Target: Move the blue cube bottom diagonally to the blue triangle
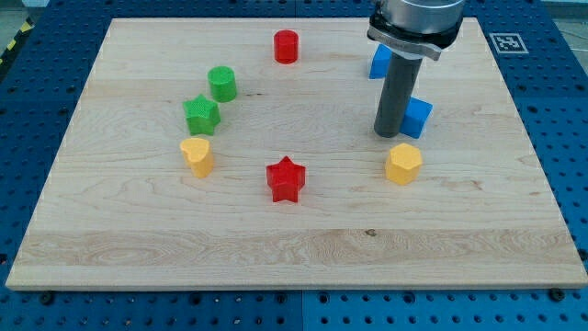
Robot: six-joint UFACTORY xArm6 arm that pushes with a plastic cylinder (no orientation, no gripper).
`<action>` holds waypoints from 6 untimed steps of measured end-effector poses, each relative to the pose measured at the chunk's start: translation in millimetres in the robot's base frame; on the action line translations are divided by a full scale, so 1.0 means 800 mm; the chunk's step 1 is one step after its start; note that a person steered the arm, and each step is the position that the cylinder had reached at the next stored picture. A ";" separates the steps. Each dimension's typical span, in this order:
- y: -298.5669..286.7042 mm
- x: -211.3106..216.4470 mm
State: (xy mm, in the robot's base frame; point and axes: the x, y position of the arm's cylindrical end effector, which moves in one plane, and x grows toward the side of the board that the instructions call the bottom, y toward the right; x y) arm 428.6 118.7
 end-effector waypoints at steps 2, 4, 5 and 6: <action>0.016 0.011; 0.035 0.011; 0.053 0.011; 0.062 0.011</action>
State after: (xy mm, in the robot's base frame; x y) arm 437.8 168.5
